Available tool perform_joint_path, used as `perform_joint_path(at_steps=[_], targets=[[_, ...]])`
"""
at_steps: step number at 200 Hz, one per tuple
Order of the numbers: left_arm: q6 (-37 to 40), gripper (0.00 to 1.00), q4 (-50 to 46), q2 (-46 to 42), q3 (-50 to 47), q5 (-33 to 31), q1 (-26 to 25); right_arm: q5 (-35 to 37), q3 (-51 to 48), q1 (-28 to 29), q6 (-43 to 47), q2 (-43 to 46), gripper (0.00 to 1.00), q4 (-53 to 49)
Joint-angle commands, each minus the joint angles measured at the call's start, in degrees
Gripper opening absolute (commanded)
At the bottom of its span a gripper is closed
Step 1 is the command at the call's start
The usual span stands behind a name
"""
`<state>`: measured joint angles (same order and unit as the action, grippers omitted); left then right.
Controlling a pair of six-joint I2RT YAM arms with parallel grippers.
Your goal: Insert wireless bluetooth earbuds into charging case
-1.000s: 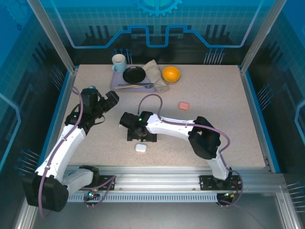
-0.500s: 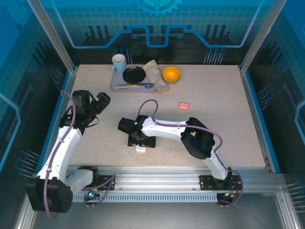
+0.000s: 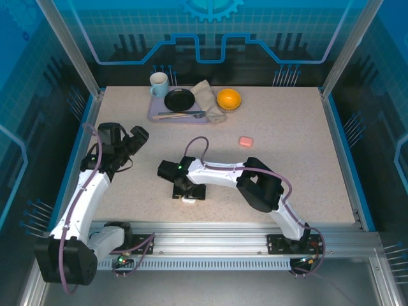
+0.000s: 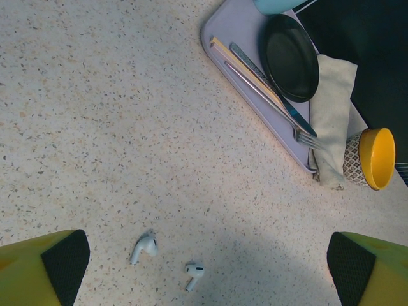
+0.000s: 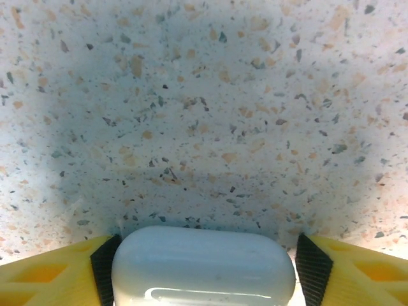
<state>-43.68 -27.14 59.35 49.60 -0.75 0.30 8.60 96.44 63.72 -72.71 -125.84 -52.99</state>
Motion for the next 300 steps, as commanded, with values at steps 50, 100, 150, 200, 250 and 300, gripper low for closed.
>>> perform_joint_path(at_steps=[50,100,150,200,250,300], targets=[[-1.6,0.99,0.7,-0.3,-1.0,2.5,0.5,0.4,-4.0,-0.1,-1.3,1.3,0.52,2.0],[-0.3,0.99,2.6,-0.4,-1.3,6.7,0.6,3.4,-10.9,-4.7,-0.3,8.1,0.46,4.1],[-1.1,0.99,7.2,0.3,-2.4,12.5,-1.0,6.9,-18.2,-11.0,2.3,15.1,0.46,4.3],[-1.9,0.99,18.6,5.0,-6.9,13.5,-13.1,5.4,-26.2,-18.7,2.9,22.7,0.44,8.6],[-3.3,0.99,39.9,9.0,-16.4,12.2,-24.2,0.1,-31.0,-25.7,0.3,32.8,0.44,14.9],[-0.3,0.99,54.5,13.3,-20.1,11.3,-32.0,-6.9,-29.4,-29.7,-3.8,37.1,0.44,19.5]])
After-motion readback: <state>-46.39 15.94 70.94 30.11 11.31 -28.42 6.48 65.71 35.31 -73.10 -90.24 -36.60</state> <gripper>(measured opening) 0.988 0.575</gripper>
